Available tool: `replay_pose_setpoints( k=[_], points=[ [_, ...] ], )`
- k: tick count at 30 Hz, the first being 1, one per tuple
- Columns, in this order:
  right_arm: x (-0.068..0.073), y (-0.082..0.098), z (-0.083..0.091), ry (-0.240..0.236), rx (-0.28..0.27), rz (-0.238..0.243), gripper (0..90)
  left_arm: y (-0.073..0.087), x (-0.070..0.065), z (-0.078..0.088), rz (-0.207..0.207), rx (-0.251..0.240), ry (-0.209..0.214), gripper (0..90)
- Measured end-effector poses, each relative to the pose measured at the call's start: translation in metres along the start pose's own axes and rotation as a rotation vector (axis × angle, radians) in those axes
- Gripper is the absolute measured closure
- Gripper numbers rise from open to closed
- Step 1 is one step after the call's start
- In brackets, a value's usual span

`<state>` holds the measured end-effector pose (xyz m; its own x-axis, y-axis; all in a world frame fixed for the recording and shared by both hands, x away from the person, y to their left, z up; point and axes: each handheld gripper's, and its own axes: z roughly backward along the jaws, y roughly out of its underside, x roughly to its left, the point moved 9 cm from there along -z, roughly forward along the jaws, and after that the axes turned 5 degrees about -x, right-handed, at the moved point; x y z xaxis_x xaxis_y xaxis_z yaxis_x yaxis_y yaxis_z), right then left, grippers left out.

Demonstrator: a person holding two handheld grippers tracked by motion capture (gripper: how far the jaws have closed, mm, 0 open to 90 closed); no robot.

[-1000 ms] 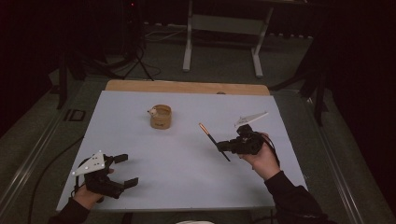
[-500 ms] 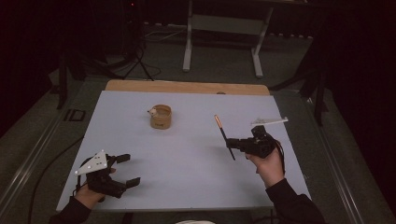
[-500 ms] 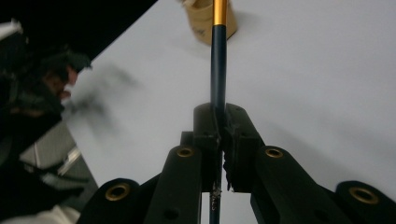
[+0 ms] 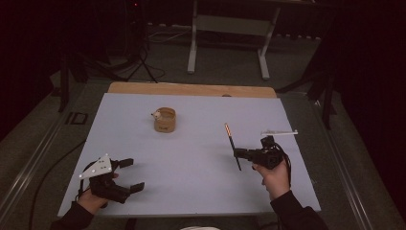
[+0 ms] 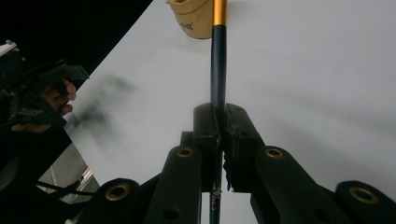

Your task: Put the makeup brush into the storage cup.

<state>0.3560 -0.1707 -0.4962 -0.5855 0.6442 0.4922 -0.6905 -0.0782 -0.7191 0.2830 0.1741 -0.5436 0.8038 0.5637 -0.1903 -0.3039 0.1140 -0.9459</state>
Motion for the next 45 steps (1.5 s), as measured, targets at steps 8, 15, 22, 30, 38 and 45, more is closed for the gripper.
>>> replay_pose_setpoints(
  k=[8,15,22,30,38,45],
  points=[
    [-0.003,-0.002,0.003,0.004,-0.067,0.003,84.3,-0.001,-0.001,-0.001,0.000,0.014,-0.004,0.0],
    [-0.004,0.002,0.001,0.007,-0.055,0.024,84.3,-0.003,-0.002,-0.002,0.015,0.030,-0.021,0.0],
    [-0.001,-0.002,0.003,0.020,-0.060,0.066,84.3,-0.015,-0.013,-0.007,0.022,0.068,-0.043,0.1],
    [-0.002,-0.005,0.004,0.030,-0.072,0.082,84.3,-0.034,-0.039,-0.021,0.013,0.097,0.058,0.1],
    [-0.002,-0.006,0.004,0.044,-0.065,0.102,84.4,-0.065,-0.059,-0.033,-0.026,0.097,0.090,0.1],
    [-0.002,-0.006,0.003,0.056,-0.062,0.112,84.3,-0.105,-0.061,-0.042,-0.055,0.079,0.061,0.2]
  ],
)
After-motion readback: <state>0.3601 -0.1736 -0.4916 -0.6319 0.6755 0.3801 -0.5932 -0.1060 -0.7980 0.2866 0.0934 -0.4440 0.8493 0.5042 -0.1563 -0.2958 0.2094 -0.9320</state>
